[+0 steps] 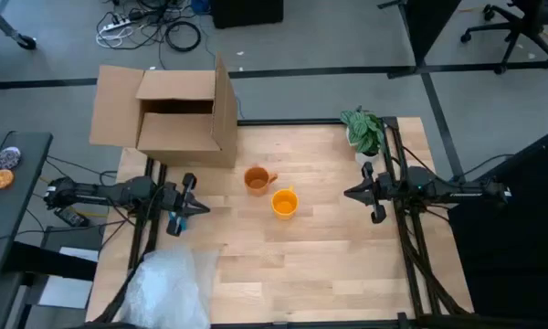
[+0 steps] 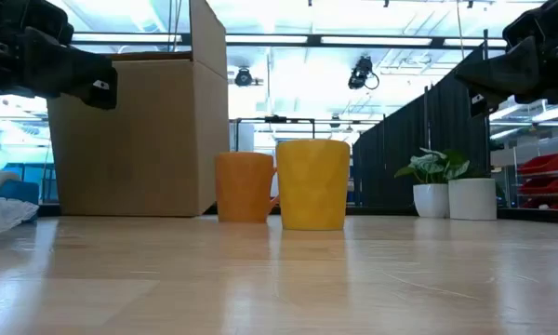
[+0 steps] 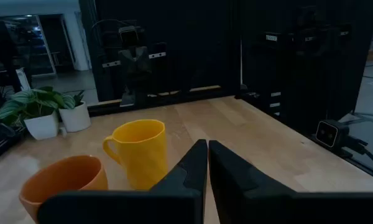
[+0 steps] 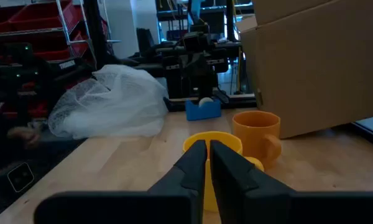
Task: Wrap mug
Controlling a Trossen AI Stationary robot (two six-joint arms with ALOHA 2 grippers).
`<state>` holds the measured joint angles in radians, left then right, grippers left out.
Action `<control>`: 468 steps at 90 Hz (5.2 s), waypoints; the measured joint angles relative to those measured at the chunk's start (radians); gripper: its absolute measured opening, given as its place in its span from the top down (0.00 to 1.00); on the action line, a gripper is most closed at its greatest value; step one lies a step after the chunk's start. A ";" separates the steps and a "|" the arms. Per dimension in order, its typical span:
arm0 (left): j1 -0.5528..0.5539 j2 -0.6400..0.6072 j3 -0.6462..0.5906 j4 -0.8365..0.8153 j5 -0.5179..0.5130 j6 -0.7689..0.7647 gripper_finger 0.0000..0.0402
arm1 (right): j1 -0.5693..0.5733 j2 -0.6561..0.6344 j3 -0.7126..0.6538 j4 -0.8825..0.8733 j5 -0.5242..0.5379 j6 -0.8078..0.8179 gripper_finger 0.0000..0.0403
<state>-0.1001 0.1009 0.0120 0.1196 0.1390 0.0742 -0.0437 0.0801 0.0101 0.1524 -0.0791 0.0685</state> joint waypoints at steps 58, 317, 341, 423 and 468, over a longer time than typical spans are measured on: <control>0.000 -0.001 0.001 0.297 0.001 -0.082 1.00 | 0.000 0.000 0.000 0.002 0.000 0.000 1.00; -0.655 1.418 1.340 -1.146 0.384 -1.700 0.61 | 0.218 0.991 0.029 0.980 0.411 0.068 0.22; -0.802 1.516 1.601 -1.419 0.134 -1.782 0.61 | 0.241 0.994 0.029 0.974 0.409 0.085 0.22; -0.650 1.829 1.619 -1.665 -0.709 -1.037 1.00 | 0.247 1.000 0.030 1.020 0.366 0.125 0.23; -0.161 1.795 1.619 -0.478 -0.327 -0.102 1.00 | 0.431 1.000 0.030 1.074 0.126 0.163 0.27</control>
<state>-0.2615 1.8959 1.6310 -0.3589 -0.1879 -0.0275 0.3877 1.0801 0.0402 1.2266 0.0471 0.2314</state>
